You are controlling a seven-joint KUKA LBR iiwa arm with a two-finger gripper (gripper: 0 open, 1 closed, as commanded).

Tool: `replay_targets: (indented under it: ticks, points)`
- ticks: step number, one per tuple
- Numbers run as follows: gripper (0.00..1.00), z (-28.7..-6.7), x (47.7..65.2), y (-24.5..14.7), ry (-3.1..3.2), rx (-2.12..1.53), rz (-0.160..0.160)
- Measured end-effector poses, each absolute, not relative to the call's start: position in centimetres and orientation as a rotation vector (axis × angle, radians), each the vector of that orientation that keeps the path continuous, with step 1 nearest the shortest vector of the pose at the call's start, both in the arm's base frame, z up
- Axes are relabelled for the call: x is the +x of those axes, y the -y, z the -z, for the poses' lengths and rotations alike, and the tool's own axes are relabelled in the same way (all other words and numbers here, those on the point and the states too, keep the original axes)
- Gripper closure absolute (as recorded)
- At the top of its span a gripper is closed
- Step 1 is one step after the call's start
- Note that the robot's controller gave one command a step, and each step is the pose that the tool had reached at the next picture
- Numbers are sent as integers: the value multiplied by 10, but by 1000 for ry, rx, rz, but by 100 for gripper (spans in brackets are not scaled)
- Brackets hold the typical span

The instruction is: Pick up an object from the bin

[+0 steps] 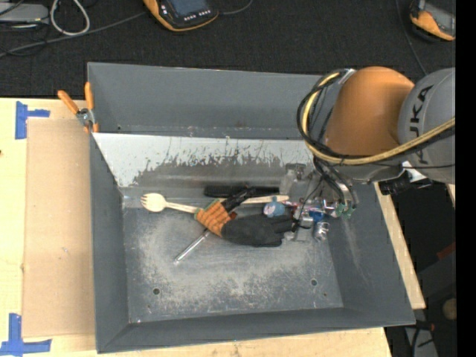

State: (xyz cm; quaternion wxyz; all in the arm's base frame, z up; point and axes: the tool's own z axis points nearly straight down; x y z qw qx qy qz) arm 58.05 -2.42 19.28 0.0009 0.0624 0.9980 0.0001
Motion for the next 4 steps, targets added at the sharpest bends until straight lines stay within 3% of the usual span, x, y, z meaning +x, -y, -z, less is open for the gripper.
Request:
replay_targets:
  ticks: [1, 2, 3, 4]
  points:
    - [0, -222, 524, -8, -3142, 216, 0]
    - [0, -162, 553, -13, -3134, 177, -2]
    - [0, -140, 523, -1, -3128, 230, -5]
    - [0, -103, 557, 8, -3109, 417, -5]
